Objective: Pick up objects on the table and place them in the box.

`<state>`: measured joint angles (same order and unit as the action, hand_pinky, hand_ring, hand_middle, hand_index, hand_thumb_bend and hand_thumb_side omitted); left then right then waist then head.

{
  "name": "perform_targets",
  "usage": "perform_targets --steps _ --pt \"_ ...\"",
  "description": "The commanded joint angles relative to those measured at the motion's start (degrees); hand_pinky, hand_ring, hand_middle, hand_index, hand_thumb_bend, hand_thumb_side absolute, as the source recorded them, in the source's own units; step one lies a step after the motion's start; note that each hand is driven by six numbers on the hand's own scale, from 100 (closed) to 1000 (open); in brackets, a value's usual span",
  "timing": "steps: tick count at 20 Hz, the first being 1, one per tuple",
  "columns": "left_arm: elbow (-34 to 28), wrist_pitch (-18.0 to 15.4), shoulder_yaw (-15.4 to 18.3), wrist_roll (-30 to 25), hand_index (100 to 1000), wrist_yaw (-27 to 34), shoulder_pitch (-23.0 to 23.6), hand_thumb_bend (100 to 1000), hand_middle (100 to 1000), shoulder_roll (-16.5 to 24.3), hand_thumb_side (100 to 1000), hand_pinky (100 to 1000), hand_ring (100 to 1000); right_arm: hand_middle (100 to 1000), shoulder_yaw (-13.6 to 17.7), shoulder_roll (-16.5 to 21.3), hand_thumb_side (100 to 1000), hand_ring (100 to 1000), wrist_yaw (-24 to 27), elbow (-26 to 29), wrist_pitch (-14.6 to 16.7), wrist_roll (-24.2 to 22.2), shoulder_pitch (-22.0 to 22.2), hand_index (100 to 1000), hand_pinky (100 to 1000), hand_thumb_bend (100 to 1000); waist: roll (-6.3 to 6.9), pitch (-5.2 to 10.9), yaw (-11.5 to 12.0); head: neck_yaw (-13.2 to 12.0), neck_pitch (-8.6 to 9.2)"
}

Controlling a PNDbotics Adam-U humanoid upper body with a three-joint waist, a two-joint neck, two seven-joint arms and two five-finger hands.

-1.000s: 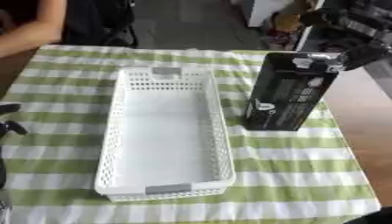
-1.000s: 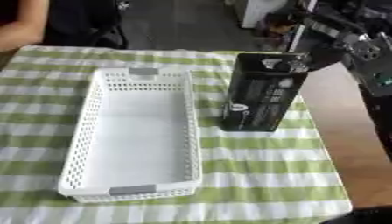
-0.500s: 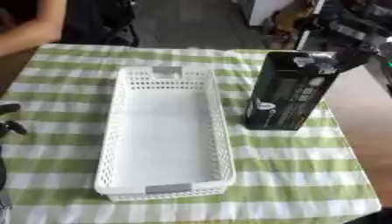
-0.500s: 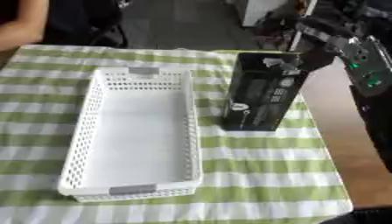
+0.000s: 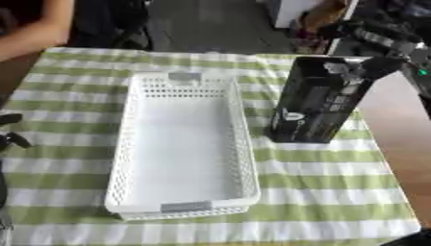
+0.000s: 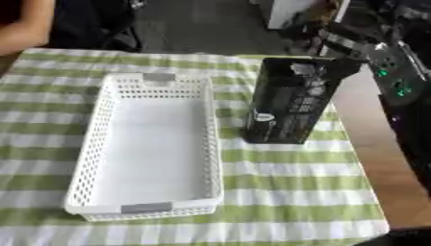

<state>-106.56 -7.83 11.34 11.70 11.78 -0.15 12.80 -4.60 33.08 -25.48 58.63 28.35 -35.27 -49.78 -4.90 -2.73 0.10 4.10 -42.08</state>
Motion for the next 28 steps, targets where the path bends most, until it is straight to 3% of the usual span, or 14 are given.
perform_targets --steps 1,16,28 --pt "-0.7 -0.2 -0.1 -0.2 646 -0.2 -0.5 100 711 0.9 1000 314 576 882 0.0 0.8 598 884 -0.2 0.2 3.8 -4.0 -1.6 971 927 758 0.19 0.46 0.1 0.2 0.14" --pt "-0.7 -0.2 -0.1 -0.2 644 -0.3 -0.4 100 711 1.3 1000 314 576 885 -7.2 4.6 502 882 -2.2 2.1 8.2 -10.6 -1.4 950 893 760 -0.24 0.65 -0.1 -0.3 -0.37" --pt "-0.8 -0.1 0.0 -0.1 642 -0.6 0.0 100 711 1.7 1000 315 577 788 -13.4 6.0 431 805 -3.5 3.9 11.8 -15.2 -4.5 870 757 687 -0.96 1.08 -0.4 -1.1 -0.71"
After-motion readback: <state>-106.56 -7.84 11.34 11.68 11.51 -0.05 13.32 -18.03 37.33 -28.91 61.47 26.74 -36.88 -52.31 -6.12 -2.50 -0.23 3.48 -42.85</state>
